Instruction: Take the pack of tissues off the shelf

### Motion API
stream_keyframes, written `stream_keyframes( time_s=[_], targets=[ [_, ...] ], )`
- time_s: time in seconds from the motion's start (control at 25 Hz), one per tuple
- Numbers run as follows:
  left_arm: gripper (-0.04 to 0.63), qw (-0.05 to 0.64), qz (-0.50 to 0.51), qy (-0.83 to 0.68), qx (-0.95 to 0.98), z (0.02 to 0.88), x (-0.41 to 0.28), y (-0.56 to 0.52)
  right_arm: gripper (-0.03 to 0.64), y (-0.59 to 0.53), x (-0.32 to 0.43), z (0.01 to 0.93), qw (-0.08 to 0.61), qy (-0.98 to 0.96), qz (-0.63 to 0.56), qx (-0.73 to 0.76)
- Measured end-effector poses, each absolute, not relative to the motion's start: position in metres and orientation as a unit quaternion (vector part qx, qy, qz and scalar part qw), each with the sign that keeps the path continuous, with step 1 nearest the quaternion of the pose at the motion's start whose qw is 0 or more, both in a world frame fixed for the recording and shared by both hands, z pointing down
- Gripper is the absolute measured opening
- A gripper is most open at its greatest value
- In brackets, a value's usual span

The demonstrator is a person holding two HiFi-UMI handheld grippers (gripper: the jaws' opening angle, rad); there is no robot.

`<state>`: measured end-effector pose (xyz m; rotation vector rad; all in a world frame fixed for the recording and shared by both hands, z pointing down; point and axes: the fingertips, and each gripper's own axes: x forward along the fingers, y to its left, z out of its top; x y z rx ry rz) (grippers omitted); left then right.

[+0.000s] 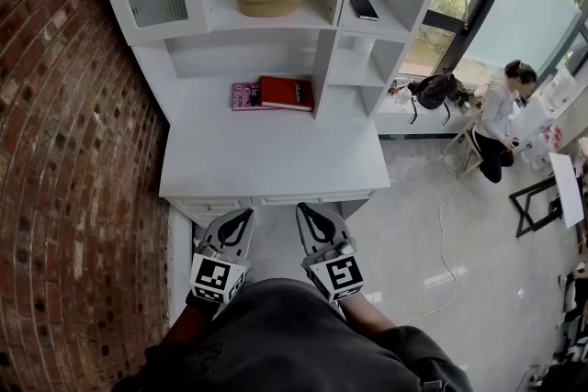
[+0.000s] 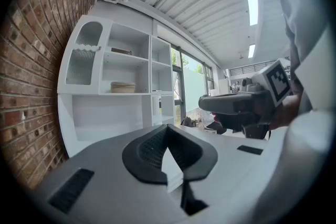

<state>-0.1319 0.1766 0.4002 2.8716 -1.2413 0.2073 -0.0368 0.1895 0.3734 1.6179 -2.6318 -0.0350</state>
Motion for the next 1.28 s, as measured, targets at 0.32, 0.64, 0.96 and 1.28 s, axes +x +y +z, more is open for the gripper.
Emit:
stream_keyframes(
  time_s=[0.32, 0.64, 0.96, 1.28],
  targets=[
    [0.000, 0.005, 0.067, -0.398, 0.915, 0.402, -0.131, 0.179, 0.000, 0.191, -0.036, 0.374, 0.027, -0.852, -0.011, 0.523],
    [0.108, 0.010, 0.051, -0.366, 0.929, 0.396, -0.121, 0.186, 0.095, 0.195, -0.038, 0.364, 0.016, -0.866, -0.020, 0.499],
    [0.463, 0.006, 0.059, -0.335, 0.940, 0.391, -0.114, 0.187, 0.580, 0.196, -0.033, 0.363, 0.023, -0.874, -0.032, 0.484],
    [0.477, -0.005, 0.069, -0.337, 0.939, 0.387, -0.105, 0.183, 0.583, 0.203, -0.019, 0.362, 0.019, -0.889, -0.034, 0.456]
  ],
)
